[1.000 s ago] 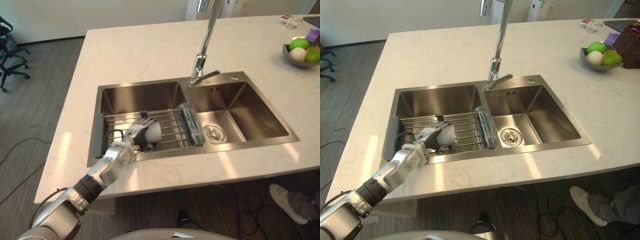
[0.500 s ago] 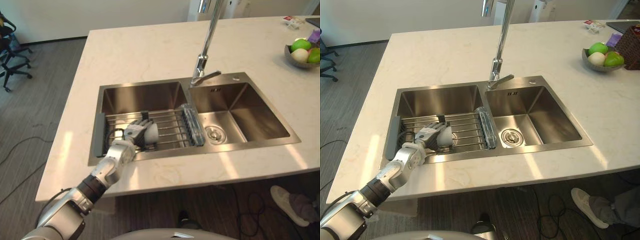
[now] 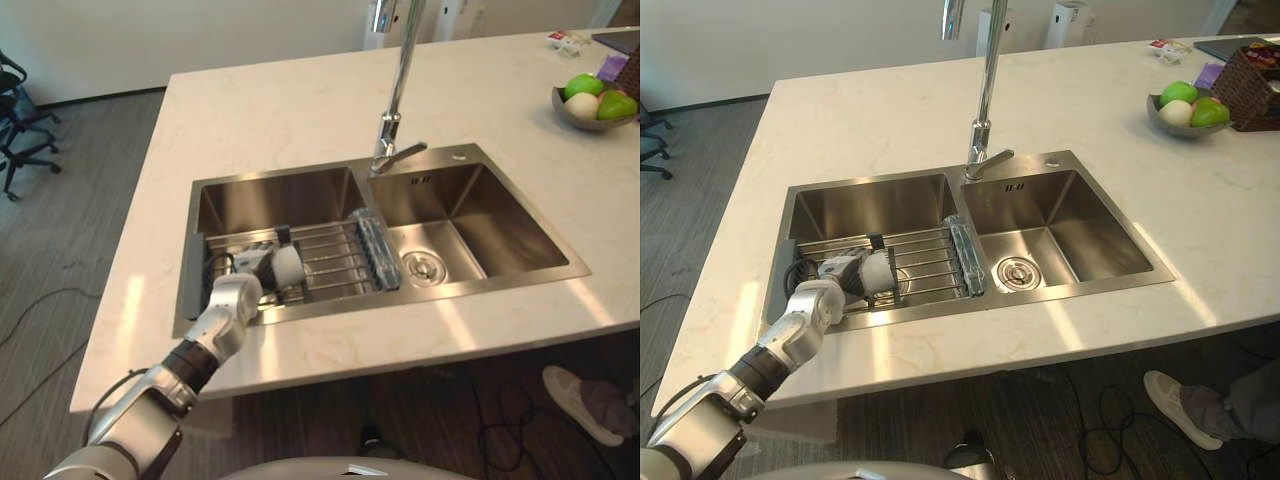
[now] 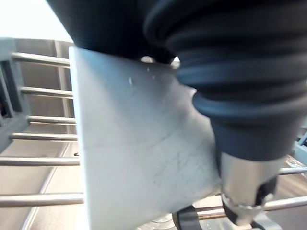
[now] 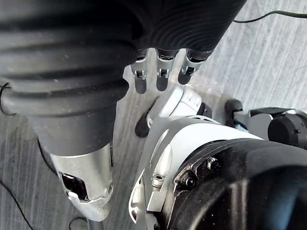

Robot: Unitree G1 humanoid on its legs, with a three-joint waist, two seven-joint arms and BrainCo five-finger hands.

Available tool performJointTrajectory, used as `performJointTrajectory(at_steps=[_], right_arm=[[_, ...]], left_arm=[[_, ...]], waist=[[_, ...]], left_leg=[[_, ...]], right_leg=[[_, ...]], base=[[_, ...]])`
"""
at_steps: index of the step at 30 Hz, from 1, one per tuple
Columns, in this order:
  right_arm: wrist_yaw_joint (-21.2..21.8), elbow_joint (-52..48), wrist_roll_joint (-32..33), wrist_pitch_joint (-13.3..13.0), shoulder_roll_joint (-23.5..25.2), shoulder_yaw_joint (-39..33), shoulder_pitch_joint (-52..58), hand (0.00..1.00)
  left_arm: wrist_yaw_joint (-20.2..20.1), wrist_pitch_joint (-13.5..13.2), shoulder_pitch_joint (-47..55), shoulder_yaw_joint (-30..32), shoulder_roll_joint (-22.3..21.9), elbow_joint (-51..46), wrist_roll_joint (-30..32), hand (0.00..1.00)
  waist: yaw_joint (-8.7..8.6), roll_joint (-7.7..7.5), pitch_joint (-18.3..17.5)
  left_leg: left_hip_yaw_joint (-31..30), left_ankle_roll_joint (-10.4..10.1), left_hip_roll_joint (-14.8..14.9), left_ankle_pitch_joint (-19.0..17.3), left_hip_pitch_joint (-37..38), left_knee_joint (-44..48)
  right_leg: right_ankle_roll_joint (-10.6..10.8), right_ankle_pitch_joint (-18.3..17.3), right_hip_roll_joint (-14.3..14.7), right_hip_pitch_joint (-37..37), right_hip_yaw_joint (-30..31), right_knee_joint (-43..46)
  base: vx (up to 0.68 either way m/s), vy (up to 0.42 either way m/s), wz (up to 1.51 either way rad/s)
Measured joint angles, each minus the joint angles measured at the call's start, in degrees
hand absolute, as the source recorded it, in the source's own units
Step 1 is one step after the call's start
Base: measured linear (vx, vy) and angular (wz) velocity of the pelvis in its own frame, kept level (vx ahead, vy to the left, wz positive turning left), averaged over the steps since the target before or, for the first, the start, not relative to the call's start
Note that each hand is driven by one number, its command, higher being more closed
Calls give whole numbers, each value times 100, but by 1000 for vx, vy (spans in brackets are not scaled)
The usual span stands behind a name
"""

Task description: Walk over to the sink, pick up the cup, carry it to the dishwasher, place the cup inside the dishwasher, then close the dishwasher door

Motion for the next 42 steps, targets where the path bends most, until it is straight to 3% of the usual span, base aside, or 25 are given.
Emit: performJointTrajectory(at_steps=[8,10,13,14,15,16,17,19,20,23,24,29,32,35,38,42], right_arm=[[-13,1,8,-120,-1,185,15,0],[-9,3,4,-139,-3,200,26,0],[7,6,-9,-234,-5,220,26,0],[8,6,-13,-252,-10,221,27,0],[11,5,-17,-290,-26,223,29,0],[11,5,-17,-293,-26,224,29,0],[13,4,-22,-337,-35,237,22,0],[18,1,-4,-347,-40,277,20,0],[17,1,35,-346,-52,317,11,0],[38,12,59,-352,-54,317,75,0],[68,74,55,-349,-62,174,87,0],[368,341,-61,-433,-125,-218,71,0],[505,457,-135,-451,-147,-562,47,0],[514,460,-295,-450,-132,-990,6,0],[509,459,-544,-449,-86,-1186,12,0],[467,447,-794,-463,56,-1195,11,0]], left_arm=[[-244,-123,-39,106,-33,107,538,100],[-247,-293,-49,94,0,128,559,100],[-18,-786,-120,-11,144,233,543,100],[252,-1094,-134,-167,264,258,524,100],[573,-1575,-169,-360,432,257,507,100],[585,-1591,-176,-376,443,258,505,100],[1028,-2207,-289,-741,698,193,334,100],[1554,-2647,-299,-1015,891,-62,-17,100],[2002,-2751,-247,-1024,895,-306,-275,100],[2473,-3079,-114,-950,1113,-1496,-868,100],[2658,-3343,-36,-722,1155,-2214,-1073,100],[3501,-3822,64,386,1156,-3671,-1524,100],[4066,-3981,68,1146,1150,-3921,-2147,100],[4435,-4201,63,1941,1143,-3942,-3107,100],[4472,-4396,64,2318,1138,-3928,-3848,100],[4071,-4299,89,2376,1066,-3654,-4596,100]], waist=[[-20,-19,-11],[-8,-21,-13],[0,-23,-16],[-1,-20,-18],[-24,-16,-24],[-25,-15,-25],[-33,23,-48],[-90,40,-57],[-111,26,-48],[-92,10,-47],[18,15,-46],[279,35,-60],[449,59,-79],[473,73,-108],[586,34,-164],[705,-83,-284]], left_leg=[[8,-27,0,-13,-2,-3],[2,-10,-2,-3,-4,-3],[-26,12,-15,10,-28,-3],[-60,17,-22,14,-46,-1],[-144,34,-38,26,-89,2],[-150,34,-39,27,-92,2],[-193,48,-69,38,-137,2],[-277,70,-97,52,-183,0],[-332,80,-115,58,-213,-2],[-500,117,-144,84,-286,10],[-633,126,-169,90,-299,13],[-940,174,-231,105,-387,116],[-1018,198,-249,125,-415,149],[-1137,195,-277,174,-466,135],[-1143,173,-290,232,-468,-9],[-1183,223,-308,322,-492,-21]], right_leg=[[-9,8,12,-21,100,1],[-8,7,11,-21,95,1],[-6,5,3,-27,68,1],[-3,3,-5,-26,6,1],[5,-3,-21,-21,-54,1],[5,-3,-22,-21,-55,1],[8,-4,-45,-40,-91,1],[13,-8,-76,-29,-204,2],[14,-9,-88,-22,-244,2],[14,-6,-123,-17,-342,41],[15,-6,-145,-14,-354,43],[33,-14,-233,91,-520,44],[10,-48,-254,120,-563,44],[20,-28,-286,151,-675,43],[28,-10,-292,134,-679,43],[53,58,-294,69,-695,45]], base=[[-2,0,0],[0,0,0],[-8,-4,5],[-11,-6,19],[-10,-4,18],[-7,2,23],[-3,10,12],[7,11,20],[25,10,19],[24,3,18],[8,-1,16],[-53,-1,24],[-116,-5,16],[-94,4,19],[-65,12,2],[12,1,3]])
